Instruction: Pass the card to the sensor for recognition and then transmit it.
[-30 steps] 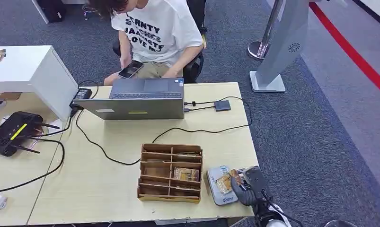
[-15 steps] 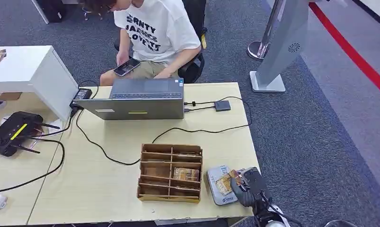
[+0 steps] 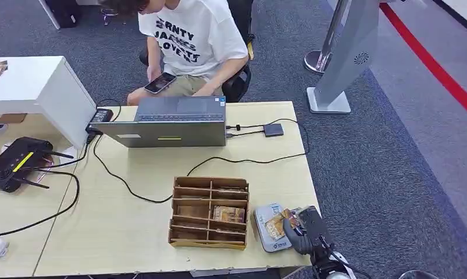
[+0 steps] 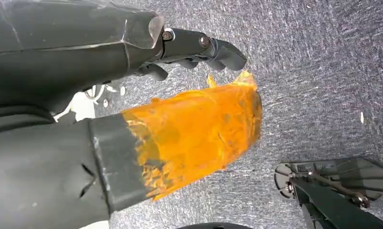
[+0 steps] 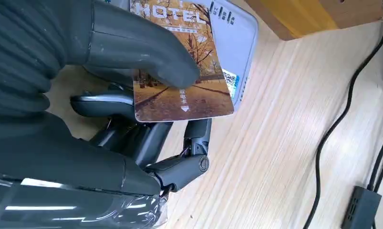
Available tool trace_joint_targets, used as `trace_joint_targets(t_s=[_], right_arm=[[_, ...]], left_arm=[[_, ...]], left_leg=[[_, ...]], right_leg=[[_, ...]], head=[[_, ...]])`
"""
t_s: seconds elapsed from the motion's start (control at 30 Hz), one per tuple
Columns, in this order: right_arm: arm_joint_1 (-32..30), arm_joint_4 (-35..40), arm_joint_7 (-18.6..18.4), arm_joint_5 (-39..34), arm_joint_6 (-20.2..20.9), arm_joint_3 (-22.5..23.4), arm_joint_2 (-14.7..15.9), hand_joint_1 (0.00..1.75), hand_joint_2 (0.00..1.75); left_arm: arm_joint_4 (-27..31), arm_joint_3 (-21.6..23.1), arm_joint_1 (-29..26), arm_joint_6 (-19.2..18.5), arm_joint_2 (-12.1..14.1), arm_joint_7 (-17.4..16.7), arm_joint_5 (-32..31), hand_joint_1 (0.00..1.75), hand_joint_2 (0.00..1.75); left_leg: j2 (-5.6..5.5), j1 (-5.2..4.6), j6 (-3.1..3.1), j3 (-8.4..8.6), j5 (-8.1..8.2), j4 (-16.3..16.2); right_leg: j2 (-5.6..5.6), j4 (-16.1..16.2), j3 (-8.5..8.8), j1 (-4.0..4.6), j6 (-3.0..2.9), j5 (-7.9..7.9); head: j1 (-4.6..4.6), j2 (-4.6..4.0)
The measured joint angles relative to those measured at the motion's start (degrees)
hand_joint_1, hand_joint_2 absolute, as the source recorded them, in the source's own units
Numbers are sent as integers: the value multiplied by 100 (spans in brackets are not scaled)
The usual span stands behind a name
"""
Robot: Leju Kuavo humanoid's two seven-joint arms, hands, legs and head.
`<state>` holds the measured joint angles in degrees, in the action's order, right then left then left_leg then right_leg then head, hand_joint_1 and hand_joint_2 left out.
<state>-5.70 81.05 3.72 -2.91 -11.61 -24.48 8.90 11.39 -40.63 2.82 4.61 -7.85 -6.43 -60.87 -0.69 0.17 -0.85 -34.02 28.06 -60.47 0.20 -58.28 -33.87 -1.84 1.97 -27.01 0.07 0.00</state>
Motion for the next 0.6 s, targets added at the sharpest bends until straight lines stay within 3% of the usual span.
trace_joint_targets(t_s=[0.6], right_arm=[[0,2,-2,11,-15,-33,15,175,175]], left_arm=[[0,-35,0,-2,0,6,-6,0,0]], left_leg=[[0,0,0,2,0,0]], right_leg=[[0,0,2,0,0,0]], head=[[0,0]])
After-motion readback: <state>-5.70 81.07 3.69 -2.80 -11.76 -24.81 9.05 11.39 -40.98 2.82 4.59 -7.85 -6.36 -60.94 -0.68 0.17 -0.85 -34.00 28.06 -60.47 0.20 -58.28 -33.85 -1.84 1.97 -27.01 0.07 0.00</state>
